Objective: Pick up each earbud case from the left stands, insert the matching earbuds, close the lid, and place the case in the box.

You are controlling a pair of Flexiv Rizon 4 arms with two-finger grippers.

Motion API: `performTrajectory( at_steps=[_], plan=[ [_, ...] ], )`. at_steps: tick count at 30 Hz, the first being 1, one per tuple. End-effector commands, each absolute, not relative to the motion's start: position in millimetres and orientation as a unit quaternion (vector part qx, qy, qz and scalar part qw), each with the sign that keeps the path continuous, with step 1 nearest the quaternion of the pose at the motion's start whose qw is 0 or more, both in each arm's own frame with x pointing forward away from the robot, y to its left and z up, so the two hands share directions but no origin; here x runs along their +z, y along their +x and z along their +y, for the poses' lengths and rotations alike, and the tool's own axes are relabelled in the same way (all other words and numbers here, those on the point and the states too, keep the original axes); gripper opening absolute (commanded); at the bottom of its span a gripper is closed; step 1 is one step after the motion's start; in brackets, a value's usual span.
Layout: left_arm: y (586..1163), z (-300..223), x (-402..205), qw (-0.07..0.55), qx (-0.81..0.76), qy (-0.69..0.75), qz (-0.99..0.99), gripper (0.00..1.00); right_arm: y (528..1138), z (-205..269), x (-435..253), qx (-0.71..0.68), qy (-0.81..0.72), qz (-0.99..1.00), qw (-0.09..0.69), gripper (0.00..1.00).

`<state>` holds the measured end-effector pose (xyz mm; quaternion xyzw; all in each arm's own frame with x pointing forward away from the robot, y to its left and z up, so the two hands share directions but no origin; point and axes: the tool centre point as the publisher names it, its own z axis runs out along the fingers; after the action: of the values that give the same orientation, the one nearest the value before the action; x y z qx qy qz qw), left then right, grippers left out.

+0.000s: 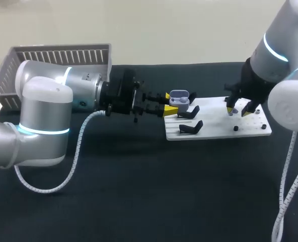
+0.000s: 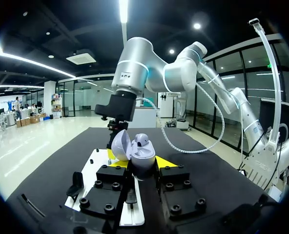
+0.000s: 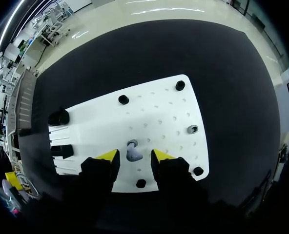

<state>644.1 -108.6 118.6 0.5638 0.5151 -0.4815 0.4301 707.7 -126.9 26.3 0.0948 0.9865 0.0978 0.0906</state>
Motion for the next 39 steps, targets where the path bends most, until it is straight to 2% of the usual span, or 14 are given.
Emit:
performTrajectory(
  at_steps=[1,5,10,13,15,23,34,39],
  plan=[
    [643.5,-108.5,117.5,0.432,-0.481,0.563,0.514,0.00,711.2,-125.9,24.7,0.098,0.094,0.987,0.087,0.39],
    [643.5,-108.5,117.5,0.432,-0.481,0.563,0.514,0.00,712.4,-125.1,23.1,0.098,0.094,0.987,0.085,0.39],
    [643.5,-108.5,117.5,0.432,-0.481,0.563,0.514,0.00,713.2,-124.1,22.4,0.097,0.095,0.987,0.084,0.31],
    [643.5,-108.5,117.5,0.432,-0.481,0.563,0.514,0.00,713.5,-123.8,22.5,0.096,0.095,0.987,0.083,0.17],
    [643.5,-108.5,117.5,0.432,-0.481,0.563,0.514,0.00,713.5,-123.7,22.6,0.094,0.095,0.988,0.082,0.00],
    [643.5,-108.5,117.5,0.432,-0.481,0.563,0.514,0.00,704.1,-122.4,44.3,0.077,0.089,0.989,0.088,0.00],
    [643.5,-108.5,117.5,0.432,-0.481,0.563,0.514,0.00,678.4,-116.1,119.1,0.052,0.026,0.990,0.126,0.00],
    [643.5,-108.5,117.5,0.432,-0.481,0.563,0.514,0.00,671.5,-104.9,147.8,0.030,-0.025,0.992,0.116,0.00]
  ],
)
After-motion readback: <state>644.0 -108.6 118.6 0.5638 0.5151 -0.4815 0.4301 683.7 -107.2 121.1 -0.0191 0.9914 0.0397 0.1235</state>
